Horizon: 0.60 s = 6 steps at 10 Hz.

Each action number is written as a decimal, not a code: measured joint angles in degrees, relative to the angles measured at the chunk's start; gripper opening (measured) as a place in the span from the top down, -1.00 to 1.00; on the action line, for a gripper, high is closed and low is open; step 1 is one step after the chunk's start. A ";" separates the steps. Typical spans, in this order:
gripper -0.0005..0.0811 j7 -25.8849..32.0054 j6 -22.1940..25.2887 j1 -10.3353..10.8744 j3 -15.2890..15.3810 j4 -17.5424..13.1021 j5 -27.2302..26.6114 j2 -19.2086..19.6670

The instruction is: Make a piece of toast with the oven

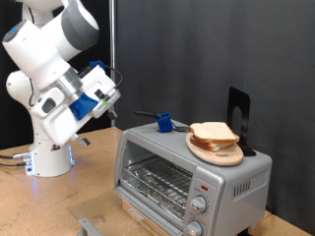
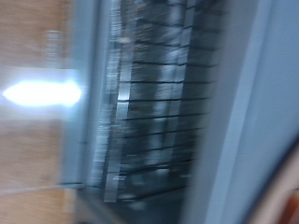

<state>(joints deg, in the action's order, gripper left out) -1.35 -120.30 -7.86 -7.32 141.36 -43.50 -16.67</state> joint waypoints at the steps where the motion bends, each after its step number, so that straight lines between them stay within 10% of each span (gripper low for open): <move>1: -0.99 2.33 1.16 0.88 0.47 -0.56 -0.63 -1.11; 6: -0.99 7.79 -2.80 2.36 8.17 -0.41 11.05 -8.36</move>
<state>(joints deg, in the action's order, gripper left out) 6.44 -123.09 -5.50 0.85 140.95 -32.45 -25.03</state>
